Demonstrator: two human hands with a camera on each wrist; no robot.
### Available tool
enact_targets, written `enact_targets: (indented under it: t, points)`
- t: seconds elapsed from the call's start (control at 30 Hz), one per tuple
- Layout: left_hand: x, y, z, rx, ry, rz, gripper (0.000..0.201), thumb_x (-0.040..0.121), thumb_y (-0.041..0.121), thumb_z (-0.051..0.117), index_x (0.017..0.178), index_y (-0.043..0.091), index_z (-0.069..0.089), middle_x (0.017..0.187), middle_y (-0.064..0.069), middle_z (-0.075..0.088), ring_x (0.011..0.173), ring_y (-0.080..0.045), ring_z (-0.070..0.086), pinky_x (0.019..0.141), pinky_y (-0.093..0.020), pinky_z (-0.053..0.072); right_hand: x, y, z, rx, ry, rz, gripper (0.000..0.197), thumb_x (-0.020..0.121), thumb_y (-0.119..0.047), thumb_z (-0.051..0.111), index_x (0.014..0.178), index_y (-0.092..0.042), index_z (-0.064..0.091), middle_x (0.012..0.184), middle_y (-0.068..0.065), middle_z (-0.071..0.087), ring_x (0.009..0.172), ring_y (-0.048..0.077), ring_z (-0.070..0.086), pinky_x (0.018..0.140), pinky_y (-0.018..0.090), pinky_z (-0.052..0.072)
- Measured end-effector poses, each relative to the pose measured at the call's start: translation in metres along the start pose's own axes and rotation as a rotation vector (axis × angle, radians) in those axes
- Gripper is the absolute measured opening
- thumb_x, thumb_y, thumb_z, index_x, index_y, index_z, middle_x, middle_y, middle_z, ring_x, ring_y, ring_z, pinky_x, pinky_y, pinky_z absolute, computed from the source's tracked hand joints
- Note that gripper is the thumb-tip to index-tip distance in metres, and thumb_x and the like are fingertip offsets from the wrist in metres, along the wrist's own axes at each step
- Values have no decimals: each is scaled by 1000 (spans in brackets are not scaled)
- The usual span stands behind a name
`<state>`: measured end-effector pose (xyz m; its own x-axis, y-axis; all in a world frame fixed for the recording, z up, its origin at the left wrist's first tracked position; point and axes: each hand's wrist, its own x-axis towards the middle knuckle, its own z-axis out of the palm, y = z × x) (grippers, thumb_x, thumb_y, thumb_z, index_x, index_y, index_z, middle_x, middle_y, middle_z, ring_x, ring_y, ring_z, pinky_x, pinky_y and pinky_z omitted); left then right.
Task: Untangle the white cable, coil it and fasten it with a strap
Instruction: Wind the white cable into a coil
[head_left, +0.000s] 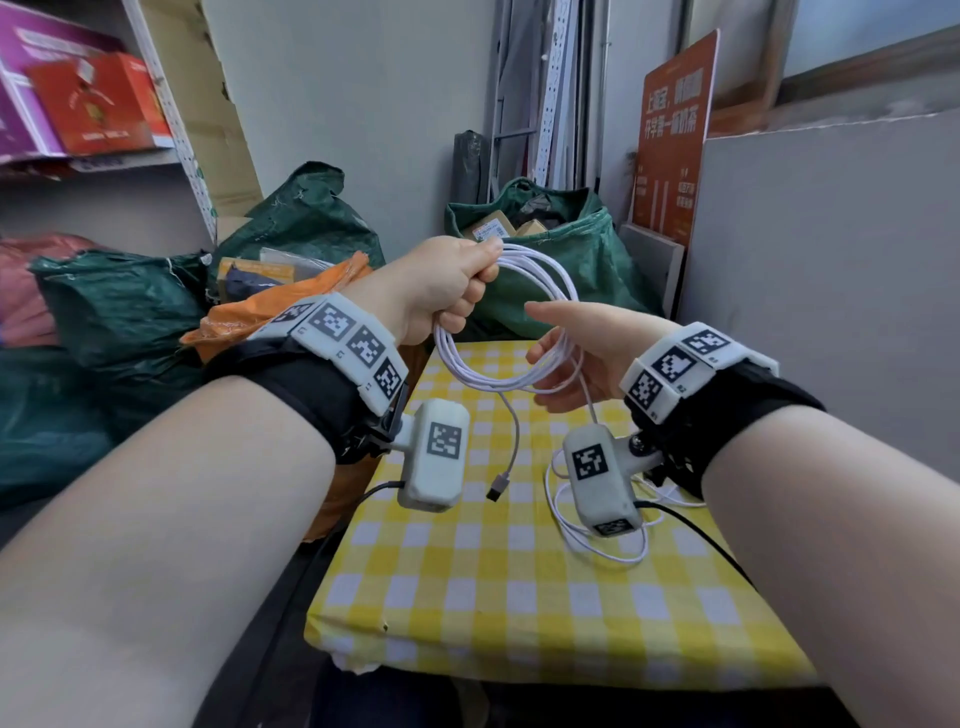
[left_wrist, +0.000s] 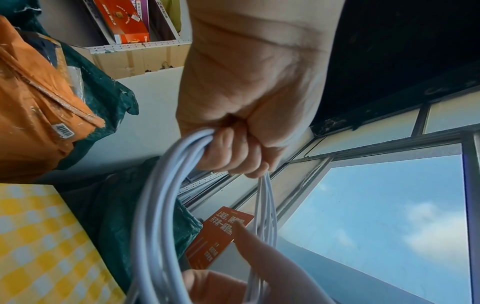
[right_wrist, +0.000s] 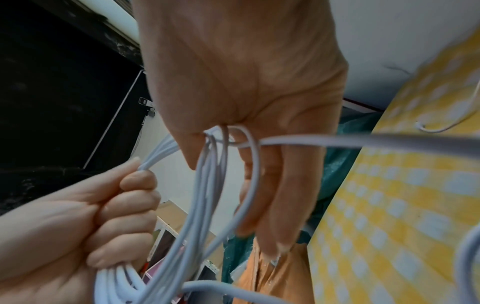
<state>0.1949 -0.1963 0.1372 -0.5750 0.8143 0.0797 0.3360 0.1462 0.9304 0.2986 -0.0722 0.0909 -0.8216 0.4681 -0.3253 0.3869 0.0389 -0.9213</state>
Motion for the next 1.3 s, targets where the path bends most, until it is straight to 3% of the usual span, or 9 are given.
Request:
enact_targets:
  t: [0.17, 0.5, 0.7, 0.83, 0.97, 1.07, 1.17, 1.23, 1.3]
  points:
    - [2, -2, 3, -20, 23, 19, 39, 103, 35, 33, 68, 19, 36, 40, 12, 26, 33, -3, 16, 35, -16, 14, -6, 4, -4, 36, -182, 97, 88, 75, -76, 50, 120, -1, 54, 89, 31, 68, 62, 35, 70, 51, 33, 56]
    - [6, -6, 5, -82, 55, 20, 40, 103, 36, 32, 67, 19, 35, 39, 12, 24, 33, -3, 16, 34, -14, 14, 0, 11, 6, 208, -302, 75, 94, 77, -81, 37, 129, -3, 41, 101, 33, 67, 75, 40, 70, 56, 37, 58]
    - [6, -6, 6, -150, 61, 18, 40, 103, 37, 31, 67, 19, 35, 40, 11, 23, 32, -3, 15, 34, -15, 13, 8, 15, 3, 342, -271, -17, 83, 80, -74, 44, 133, -11, 39, 104, 25, 69, 86, 36, 70, 76, 48, 56]
    - [7, -6, 8, -187, 68, 7, 40, 103, 38, 32, 67, 19, 35, 39, 12, 24, 31, -3, 15, 35, -16, 12, 10, 16, 5, 390, -173, -72, 63, 85, -63, 51, 122, -14, 42, 99, 11, 72, 87, 25, 69, 102, 52, 39]
    - [8, -9, 11, -224, 85, -17, 41, 102, 39, 32, 67, 19, 35, 39, 11, 23, 31, -4, 15, 35, -16, 12, 14, 12, 11, 595, 54, -209, 28, 89, -24, 64, 111, -10, 55, 89, 3, 66, 75, 15, 66, 74, 31, 53]
    - [9, -13, 13, -237, 95, -47, 41, 102, 40, 32, 67, 19, 36, 41, 10, 23, 33, -5, 14, 36, -17, 13, 19, 10, 9, 693, 182, -336, 83, 84, 0, 65, 149, -9, 15, 103, 10, 66, 77, 17, 70, 69, 30, 56]
    - [10, -16, 13, -262, 100, -75, 41, 102, 40, 31, 67, 19, 36, 40, 10, 22, 32, -6, 14, 36, -17, 13, 19, 8, 7, 702, 181, -422, 103, 83, 12, 59, 150, -17, -14, 112, 9, 66, 78, 19, 68, 73, 31, 57]
    - [11, -17, 13, -280, 111, -88, 41, 102, 41, 31, 67, 19, 36, 40, 10, 22, 33, -6, 13, 36, -17, 13, 20, 10, 4, 741, 170, -452, 98, 83, 13, 59, 150, -10, -8, 107, 10, 66, 77, 19, 68, 72, 31, 57]
    - [12, -19, 13, -302, 126, -103, 42, 102, 41, 32, 66, 19, 36, 40, 10, 22, 33, -6, 13, 36, -17, 13, 19, 9, 2, 780, 121, -455, 66, 85, 9, 59, 142, 6, 29, 91, 12, 65, 66, 15, 67, 65, 27, 57]
